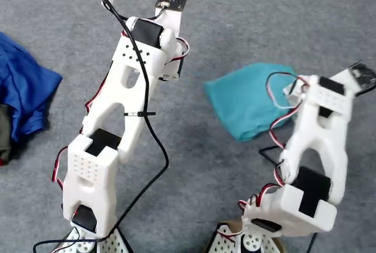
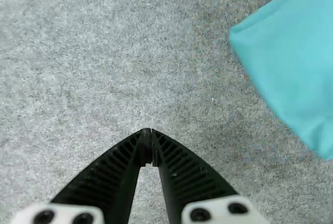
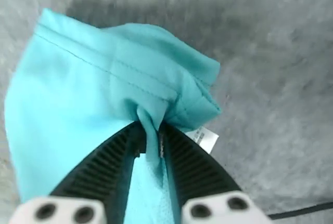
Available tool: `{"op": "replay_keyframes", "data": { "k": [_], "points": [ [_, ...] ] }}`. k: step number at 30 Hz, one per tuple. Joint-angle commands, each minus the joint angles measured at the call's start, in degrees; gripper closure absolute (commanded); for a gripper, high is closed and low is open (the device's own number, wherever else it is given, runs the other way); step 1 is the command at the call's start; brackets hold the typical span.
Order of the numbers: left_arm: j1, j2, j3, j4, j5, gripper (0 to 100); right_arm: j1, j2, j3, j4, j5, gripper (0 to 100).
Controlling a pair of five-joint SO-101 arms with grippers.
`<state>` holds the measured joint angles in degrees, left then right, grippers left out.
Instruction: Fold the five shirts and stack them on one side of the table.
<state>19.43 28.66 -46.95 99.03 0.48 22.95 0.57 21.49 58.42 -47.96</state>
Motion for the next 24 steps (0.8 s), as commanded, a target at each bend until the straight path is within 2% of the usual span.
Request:
{"op": "replay_keyframes", "data": {
  "k": [1,9,19,24],
  "points": [
    [-0.53,-4.09,-2.46,0.44,-0.26,98,3.65,-1.45,-5.76,1.05,1.85,99.4],
    [-0.53,-4.09,-2.73,0.44,-0.35,98,13.32,-1.1,-7.6,0.97,10.64,99.4],
    [-0.62,-4.09,-2.73,0.44,-0.35,98,32.04,-0.92,-7.87,0.53,25.14,99.4],
    [-0.62,-4.09,-2.73,0.44,-0.35,98,40.13,-0.92,-7.87,0.53,29.98,99.4]
  ]
}}
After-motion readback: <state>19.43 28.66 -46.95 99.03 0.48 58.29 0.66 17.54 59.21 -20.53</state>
